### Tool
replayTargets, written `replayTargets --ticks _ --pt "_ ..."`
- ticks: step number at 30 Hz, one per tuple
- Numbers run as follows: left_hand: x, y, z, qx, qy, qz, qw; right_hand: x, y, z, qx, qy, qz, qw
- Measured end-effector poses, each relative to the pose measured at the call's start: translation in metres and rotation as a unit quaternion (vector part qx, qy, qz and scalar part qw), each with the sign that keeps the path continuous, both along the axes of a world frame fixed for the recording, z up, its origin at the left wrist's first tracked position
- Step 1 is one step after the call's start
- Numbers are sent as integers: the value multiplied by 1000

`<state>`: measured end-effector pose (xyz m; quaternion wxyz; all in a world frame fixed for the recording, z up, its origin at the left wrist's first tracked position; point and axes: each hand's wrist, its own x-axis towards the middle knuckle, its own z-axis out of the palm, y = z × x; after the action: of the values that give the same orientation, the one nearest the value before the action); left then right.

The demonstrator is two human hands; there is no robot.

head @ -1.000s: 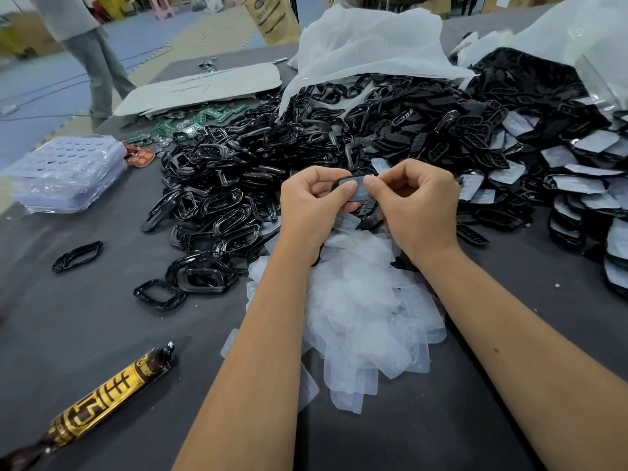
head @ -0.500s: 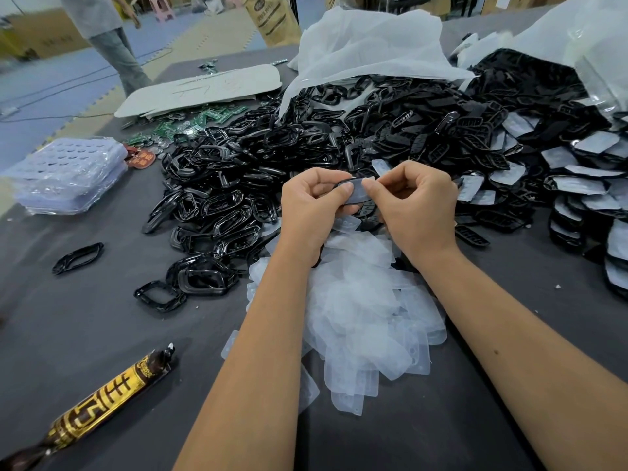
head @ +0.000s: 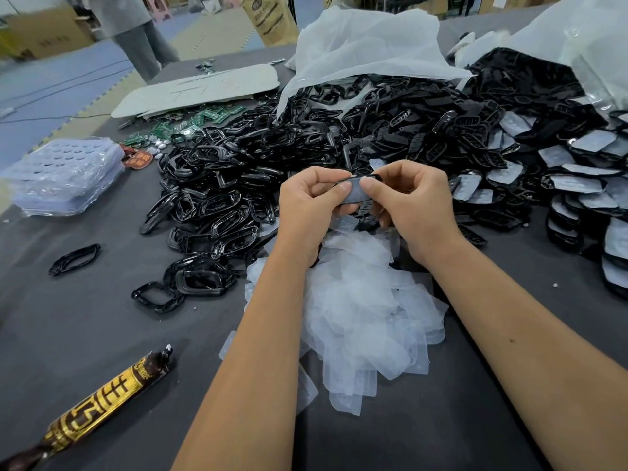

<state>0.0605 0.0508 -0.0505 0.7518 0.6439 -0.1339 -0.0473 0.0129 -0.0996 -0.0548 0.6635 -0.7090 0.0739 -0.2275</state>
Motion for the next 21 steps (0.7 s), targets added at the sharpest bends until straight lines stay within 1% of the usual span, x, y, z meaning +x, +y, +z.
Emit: replayTargets --ticks 4,10,17,21 --pt "-1 -1 1 -4 -12 -18 1000 -1 -4 1 46 -1 29 999" --pt "-5 0 2 -11 -15 -48 999 -3 -4 6 76 -7 48 996" --pt "-5 0 2 -11 -10 -36 999 -3 -5 6 94 -11 79 992" --pt "-4 0 1 -13 -7 -24 1000 -2 -5 4 97 -5 79 992"
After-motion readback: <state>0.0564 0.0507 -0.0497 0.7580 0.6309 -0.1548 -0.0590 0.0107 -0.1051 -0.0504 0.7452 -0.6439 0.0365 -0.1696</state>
